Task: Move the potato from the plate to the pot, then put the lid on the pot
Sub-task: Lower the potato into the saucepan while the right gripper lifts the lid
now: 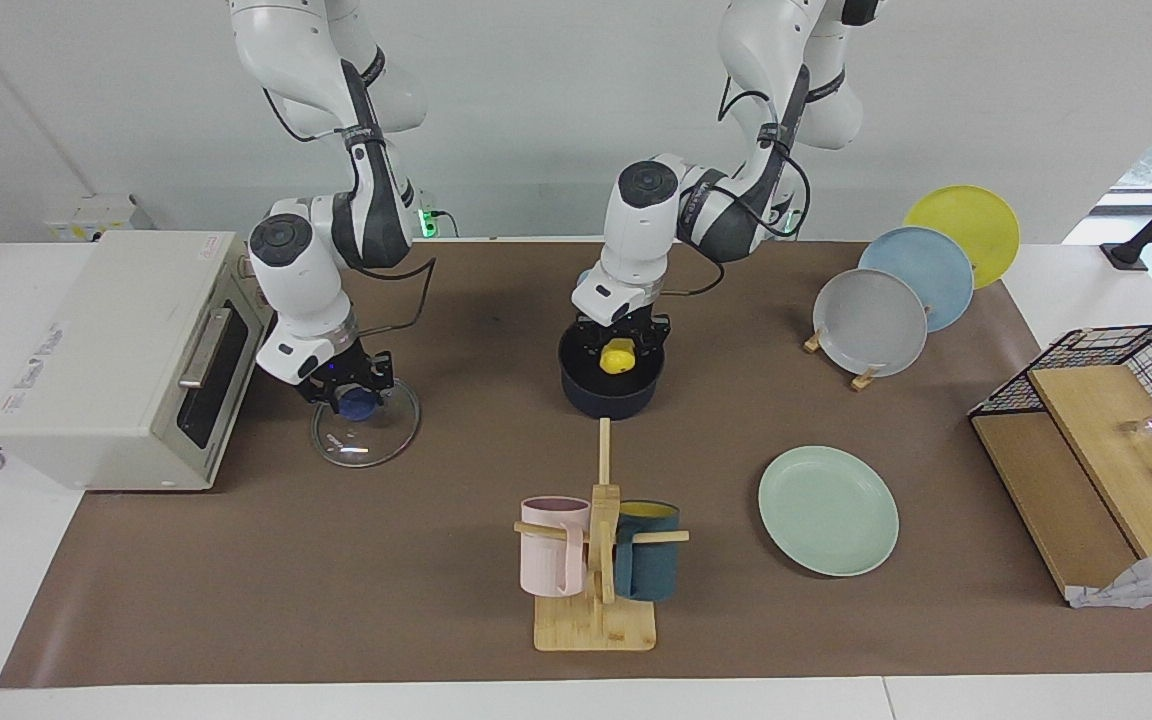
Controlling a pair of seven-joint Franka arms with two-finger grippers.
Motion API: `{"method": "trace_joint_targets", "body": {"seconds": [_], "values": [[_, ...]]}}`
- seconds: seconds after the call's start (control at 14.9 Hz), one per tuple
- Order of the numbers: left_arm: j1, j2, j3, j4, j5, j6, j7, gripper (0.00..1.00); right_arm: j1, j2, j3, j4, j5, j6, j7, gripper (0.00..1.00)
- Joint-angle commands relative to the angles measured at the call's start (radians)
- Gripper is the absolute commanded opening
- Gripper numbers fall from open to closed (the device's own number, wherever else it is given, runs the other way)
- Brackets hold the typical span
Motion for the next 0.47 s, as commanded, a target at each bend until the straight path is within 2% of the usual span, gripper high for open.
{"method": "trace_joint_targets", "body": {"seconds": [0.0,0.4], "values": [[-0.032,0.018,0.018,-0.021,0.0,0.046,-0.002,0.0,0.012,0.006,0.004,0.202,0.012,-0.215,-0.026,0.0],[-0.047,0.029,0.02,-0.052,0.003,0.075,-0.003,0.0,0.018,0.004,0.049,0.544,0.02,-0.588,0.011,0.0]]}}
